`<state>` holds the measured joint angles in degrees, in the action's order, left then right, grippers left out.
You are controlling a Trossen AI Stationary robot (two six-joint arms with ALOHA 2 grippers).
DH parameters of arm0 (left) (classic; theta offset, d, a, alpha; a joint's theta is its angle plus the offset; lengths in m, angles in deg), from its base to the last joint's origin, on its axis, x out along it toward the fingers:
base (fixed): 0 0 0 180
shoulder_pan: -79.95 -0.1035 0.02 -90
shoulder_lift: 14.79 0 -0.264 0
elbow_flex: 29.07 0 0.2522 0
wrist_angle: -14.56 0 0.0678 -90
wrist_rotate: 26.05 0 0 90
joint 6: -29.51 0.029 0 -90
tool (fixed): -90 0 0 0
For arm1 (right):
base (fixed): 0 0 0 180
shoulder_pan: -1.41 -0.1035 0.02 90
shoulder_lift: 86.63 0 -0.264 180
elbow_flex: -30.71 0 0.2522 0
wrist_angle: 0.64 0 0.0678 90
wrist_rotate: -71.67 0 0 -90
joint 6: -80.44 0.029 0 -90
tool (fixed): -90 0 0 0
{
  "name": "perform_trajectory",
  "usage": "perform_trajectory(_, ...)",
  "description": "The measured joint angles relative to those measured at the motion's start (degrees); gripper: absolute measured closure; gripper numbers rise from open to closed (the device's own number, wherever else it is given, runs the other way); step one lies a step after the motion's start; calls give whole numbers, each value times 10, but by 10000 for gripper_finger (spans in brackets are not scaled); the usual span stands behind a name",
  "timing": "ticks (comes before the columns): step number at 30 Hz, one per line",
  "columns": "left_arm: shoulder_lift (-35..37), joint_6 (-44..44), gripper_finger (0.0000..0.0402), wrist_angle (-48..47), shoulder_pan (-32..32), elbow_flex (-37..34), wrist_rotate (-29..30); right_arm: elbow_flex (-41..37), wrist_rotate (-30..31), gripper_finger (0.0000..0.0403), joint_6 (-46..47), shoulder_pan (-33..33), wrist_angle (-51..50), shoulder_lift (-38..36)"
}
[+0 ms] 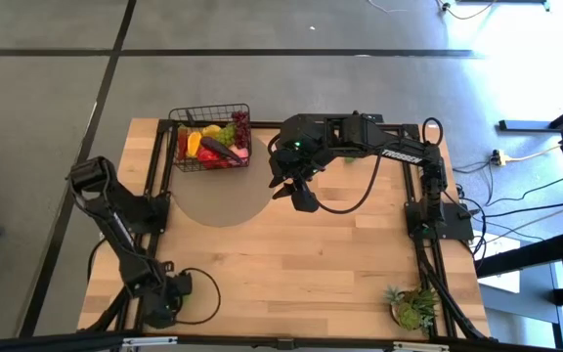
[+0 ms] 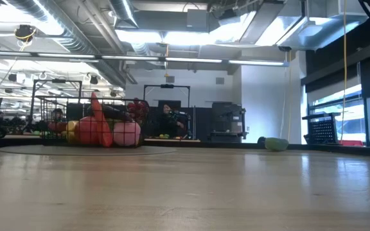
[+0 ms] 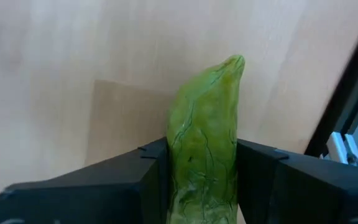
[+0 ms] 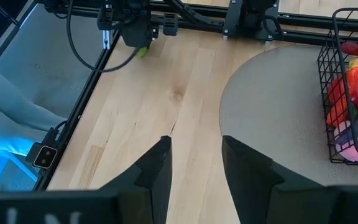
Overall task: Build produce basket
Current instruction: Put the bottom green cucumber into the black wire basket
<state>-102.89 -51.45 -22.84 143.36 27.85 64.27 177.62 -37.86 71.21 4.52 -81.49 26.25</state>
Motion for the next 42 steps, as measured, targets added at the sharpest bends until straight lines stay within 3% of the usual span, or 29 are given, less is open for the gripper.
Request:
perform_trajectory(7, 7, 8, 298, -3, -59, 0, -64, 0, 0, 269, 0, 0, 0, 0)
perform_trajectory(23, 9, 36, 298, -7, -177, 1, -103, 0, 0, 270, 0, 0, 0, 0)
perform_trajectory(37, 10, 148, 298, 35, -274, 2, -327, 0, 0, 270, 0, 0, 0, 0)
perform_trajectory(42, 16, 158, 298, 41, -294, 2, -343, 0, 0, 270, 0, 0, 0, 0)
